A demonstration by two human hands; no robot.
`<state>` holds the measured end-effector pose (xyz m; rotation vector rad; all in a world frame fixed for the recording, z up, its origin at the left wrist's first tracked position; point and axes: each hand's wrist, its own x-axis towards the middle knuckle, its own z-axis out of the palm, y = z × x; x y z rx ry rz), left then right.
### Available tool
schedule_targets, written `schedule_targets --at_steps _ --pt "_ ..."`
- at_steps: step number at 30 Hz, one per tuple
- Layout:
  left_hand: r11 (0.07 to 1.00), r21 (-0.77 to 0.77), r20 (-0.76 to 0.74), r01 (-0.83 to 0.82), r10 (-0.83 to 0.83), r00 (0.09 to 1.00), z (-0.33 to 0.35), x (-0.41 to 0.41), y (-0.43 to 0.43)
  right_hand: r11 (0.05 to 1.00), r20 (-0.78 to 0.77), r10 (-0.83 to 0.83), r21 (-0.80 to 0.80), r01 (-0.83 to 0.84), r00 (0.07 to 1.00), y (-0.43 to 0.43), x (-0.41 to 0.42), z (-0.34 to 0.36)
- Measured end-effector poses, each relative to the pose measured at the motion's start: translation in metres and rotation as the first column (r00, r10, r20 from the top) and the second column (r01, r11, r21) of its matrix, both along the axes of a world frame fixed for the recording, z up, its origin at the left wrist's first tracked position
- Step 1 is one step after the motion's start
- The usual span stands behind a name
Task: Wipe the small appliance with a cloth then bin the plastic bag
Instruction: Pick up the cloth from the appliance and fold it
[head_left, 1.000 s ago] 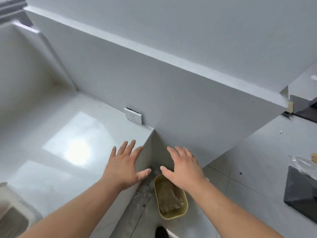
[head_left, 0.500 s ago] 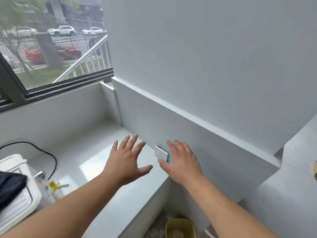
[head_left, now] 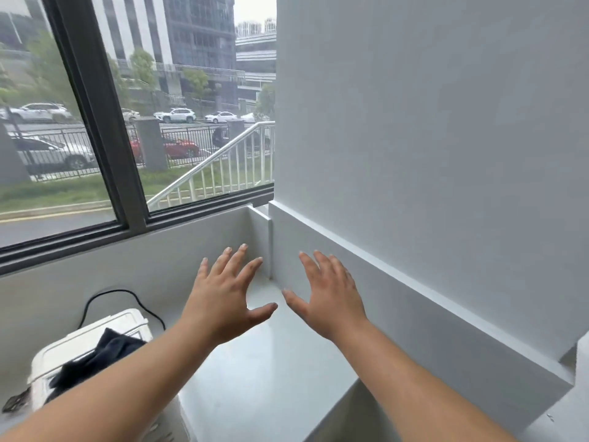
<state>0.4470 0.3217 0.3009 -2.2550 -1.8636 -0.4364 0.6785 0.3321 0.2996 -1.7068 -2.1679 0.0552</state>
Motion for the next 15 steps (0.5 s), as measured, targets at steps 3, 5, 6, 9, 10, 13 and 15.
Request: schedule_targets --at_steps 3,5,6,9,10,13,15 --pt "1.0 0.013 0.016 -0.027 0.027 1.0 0.014 -0.033 -0.009 0.999 0.016 0.03 0.034 -0.03 0.999 -0.001 -0.034 0.015" --pt "0.999 0.023 0.033 -0.039 0.038 0.999 0.021 -0.055 -0.018 0.997 0.026 0.053 0.049 -0.054 0.998 -0.004 -0.058 0.024" --pt "0.999 0.024 0.039 -0.048 0.047 0.998 0.023 -0.066 -0.022 0.996 0.032 0.065 0.056 -0.067 0.997 -0.006 -0.07 0.028" --pt "0.997 0.023 0.036 -0.075 0.074 0.997 0.03 -0.097 -0.035 0.992 0.04 0.098 0.075 -0.1 0.994 -0.012 -0.104 0.038" --pt "0.996 0.023 0.033 -0.082 0.081 0.996 0.031 -0.108 -0.039 0.99 0.045 0.107 0.083 -0.11 0.993 -0.014 -0.115 0.041" --pt "0.995 0.034 0.031 -0.097 0.096 0.995 0.035 -0.137 -0.049 0.985 0.059 0.124 0.11 -0.13 0.99 -0.021 -0.147 0.049" --pt "0.993 0.049 0.035 -0.104 0.102 0.994 0.037 -0.157 -0.054 0.981 0.064 0.139 0.127 -0.146 0.988 -0.025 -0.168 0.053"
